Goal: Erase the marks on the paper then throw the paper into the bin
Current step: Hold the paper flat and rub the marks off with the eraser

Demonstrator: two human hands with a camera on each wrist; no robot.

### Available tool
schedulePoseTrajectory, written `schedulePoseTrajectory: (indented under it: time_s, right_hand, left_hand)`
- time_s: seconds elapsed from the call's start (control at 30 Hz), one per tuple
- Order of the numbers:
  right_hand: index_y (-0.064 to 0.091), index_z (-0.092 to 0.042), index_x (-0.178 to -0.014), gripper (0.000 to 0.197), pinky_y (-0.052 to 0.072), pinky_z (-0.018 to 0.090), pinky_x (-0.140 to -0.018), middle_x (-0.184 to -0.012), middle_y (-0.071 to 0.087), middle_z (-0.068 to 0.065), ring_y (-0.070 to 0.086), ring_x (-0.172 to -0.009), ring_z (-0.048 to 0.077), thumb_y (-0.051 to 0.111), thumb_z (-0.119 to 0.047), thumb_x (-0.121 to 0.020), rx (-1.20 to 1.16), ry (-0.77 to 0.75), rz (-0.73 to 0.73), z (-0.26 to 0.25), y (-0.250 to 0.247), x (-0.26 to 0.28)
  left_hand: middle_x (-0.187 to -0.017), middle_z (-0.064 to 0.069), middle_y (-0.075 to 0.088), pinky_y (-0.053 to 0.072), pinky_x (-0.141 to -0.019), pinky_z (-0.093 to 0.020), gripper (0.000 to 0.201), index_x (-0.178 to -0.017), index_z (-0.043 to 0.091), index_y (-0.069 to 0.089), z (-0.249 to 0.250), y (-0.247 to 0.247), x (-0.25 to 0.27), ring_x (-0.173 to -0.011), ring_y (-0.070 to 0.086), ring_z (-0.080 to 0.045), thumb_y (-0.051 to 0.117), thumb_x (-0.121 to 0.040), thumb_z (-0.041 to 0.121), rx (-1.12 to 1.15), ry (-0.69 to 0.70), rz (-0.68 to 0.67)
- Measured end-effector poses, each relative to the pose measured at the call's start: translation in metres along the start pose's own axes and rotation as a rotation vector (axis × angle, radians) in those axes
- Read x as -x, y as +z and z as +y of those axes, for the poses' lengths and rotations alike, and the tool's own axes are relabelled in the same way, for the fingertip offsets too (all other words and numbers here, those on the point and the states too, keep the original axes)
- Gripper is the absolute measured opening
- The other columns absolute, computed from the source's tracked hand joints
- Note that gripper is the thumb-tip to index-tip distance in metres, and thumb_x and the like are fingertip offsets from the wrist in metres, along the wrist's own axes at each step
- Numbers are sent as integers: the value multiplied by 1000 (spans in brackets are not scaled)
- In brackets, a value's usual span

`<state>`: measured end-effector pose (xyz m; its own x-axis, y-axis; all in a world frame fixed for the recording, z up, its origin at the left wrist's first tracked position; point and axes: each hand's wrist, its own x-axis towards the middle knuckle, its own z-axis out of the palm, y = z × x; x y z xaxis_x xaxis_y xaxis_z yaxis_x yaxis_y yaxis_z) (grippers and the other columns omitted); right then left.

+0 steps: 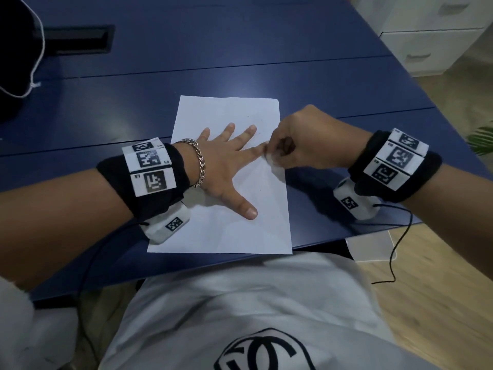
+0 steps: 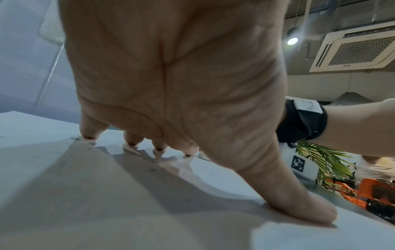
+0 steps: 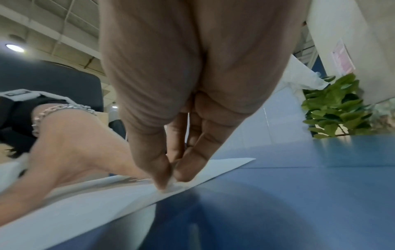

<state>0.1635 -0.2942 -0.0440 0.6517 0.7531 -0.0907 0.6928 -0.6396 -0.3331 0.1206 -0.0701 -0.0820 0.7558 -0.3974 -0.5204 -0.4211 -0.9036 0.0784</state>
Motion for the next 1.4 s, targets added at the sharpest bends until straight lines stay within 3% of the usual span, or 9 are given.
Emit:
schedulePoseTrajectory:
  time_s: [0.23, 0.37, 0.53, 0.67, 0.83, 1.03, 1.17, 1.3, 1.4]
  right_hand:
    - [82, -26, -103, 14, 38, 3, -63, -82, 69, -18, 58, -65, -6, 77, -29, -90, 62, -18, -1, 1, 0, 5]
    - [81, -24, -100, 16, 52, 21, -69, -85, 74, -11, 61, -68, 5, 76, -22, -85, 100, -111, -83, -12, 5, 14]
    - [82, -24, -105, 17, 50, 19, -69, -89, 74, -11, 62, -70, 4, 75, -25, -89, 73, -35, -9, 1, -1, 12]
    - [81, -27, -100, 13, 53, 18, -70, -87, 74, -14, 65, -70, 2, 77, -25, -88, 60, -127, -127, -8, -1, 20]
    - [81, -26, -105, 18, 59, 32, -72, -90, 71, -10, 64, -71, 7, 75, -23, -89, 63, -42, -29, 0, -3, 21]
    - [81, -25, -102, 15, 46, 11, -68, -86, 64, -18, 55, -65, -4, 74, -21, -89, 74, -120, -93, -8, -2, 28]
    - [81, -24, -102, 16, 58, 33, -70, -87, 71, -10, 61, -67, 8, 72, -21, -88, 95, -87, -53, -10, -1, 28]
    - [78, -25, -97, 14, 57, 36, -67, -85, 71, -7, 65, -69, 13, 69, -22, -88, 93, -161, -177, -24, 5, 37]
    - [80, -24, -100, 13, 58, 35, -70, -85, 71, -10, 61, -67, 7, 72, -23, -89, 79, -78, -77, -12, -1, 32]
  left_hand:
    - [-167, 7, -38, 0, -122, -75, 152, -152, 53, -33, 3, -3, 2, -158, -24, -37, 53, -41, 111, -17, -21, -21]
    - [-166, 8, -40, -1, -122, -74, 152, -152, 54, -33, 3, -4, 3, -158, -25, -37, 54, -41, 111, -9, -29, -29]
    - [-167, 6, -38, 3, -118, -79, 149, -149, 58, -33, 5, -6, 2, -158, -24, -40, 56, -41, 110, -17, -26, -34]
    - [-166, 8, -40, 6, -117, -80, 149, -148, 60, -34, 6, -7, 3, -158, -24, -40, 55, -39, 110, -32, -43, -50]
    - [-167, 6, -40, 8, -116, -81, 145, -144, 65, -34, 9, -9, 3, -157, -23, -43, 59, -42, 108, -28, -46, -57]
    - [-166, 7, -41, 12, -114, -84, 148, -143, 66, -35, 12, -13, 3, -157, -24, -43, 60, -39, 108, -35, -63, -82]
    - [-166, 7, -41, 13, -113, -84, 149, -143, 66, -36, 12, -13, 3, -157, -24, -43, 59, -36, 109, -35, -68, -84]
    - [-165, 7, -43, 12, -113, -84, 149, -143, 65, -37, 13, -13, 3, -157, -24, -44, 58, -36, 109, -41, -70, -93]
    - [-165, 7, -42, 14, -113, -84, 149, -142, 66, -37, 13, -13, 2, -157, -24, -43, 58, -36, 109, -47, -68, -89]
